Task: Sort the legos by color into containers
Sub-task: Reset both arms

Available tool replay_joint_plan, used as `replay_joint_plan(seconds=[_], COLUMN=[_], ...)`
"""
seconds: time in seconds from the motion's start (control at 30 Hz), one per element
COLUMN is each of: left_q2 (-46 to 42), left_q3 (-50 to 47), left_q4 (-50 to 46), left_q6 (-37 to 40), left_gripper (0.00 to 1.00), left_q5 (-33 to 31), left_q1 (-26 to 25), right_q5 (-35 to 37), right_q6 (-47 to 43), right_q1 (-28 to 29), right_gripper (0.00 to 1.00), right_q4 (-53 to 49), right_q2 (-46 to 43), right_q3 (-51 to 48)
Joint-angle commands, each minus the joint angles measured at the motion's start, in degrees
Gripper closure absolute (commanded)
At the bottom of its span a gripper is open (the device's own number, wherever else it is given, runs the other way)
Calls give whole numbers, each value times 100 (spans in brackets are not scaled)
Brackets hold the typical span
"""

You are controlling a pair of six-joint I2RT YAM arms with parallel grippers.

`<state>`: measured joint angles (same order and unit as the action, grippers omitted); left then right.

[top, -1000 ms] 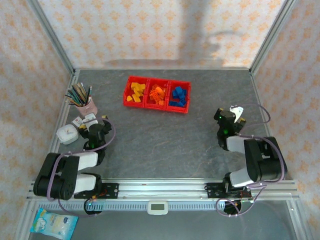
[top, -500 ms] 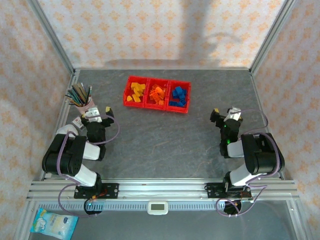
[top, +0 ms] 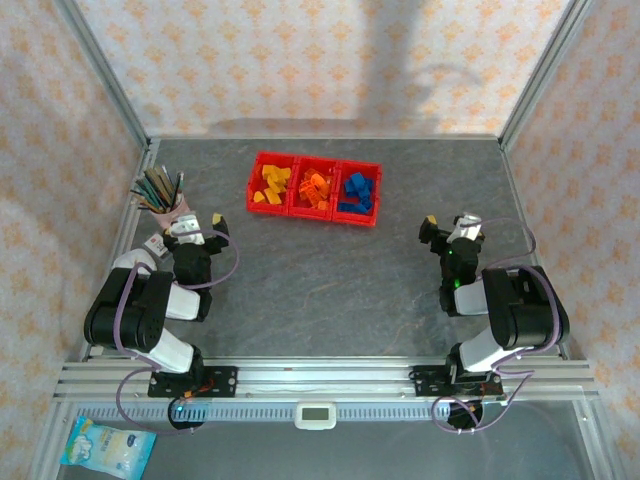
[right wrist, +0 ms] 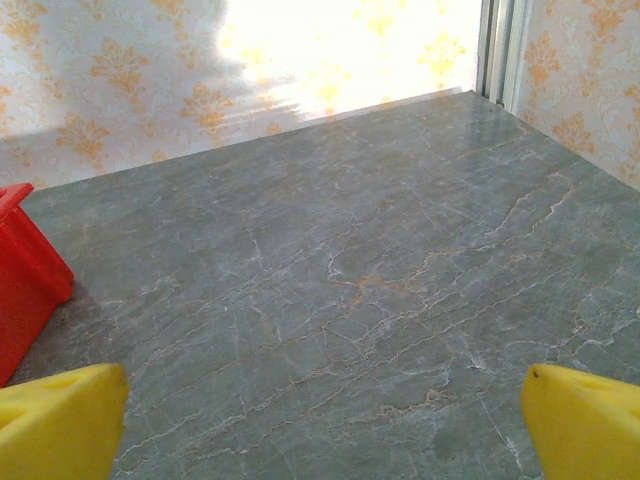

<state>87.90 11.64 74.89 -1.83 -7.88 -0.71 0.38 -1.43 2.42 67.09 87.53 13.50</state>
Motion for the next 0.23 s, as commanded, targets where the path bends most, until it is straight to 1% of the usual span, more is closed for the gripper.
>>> replay_joint_plan(seconds=[0.0, 0.2], left_q2=[3, 0], left_q3=[54, 58], left_q4=[103, 96], left_q6=[16, 16], left_gripper=[0, 0], left_q5=[85, 98], left_q1=[10, 10], right_q5=[-16, -21], right_q6=[-94, -94], right_q1=[-22, -28], right_gripper=[0, 0], right_q4=[210, 284], right_q2=[-7, -51], right_q3=[68, 2])
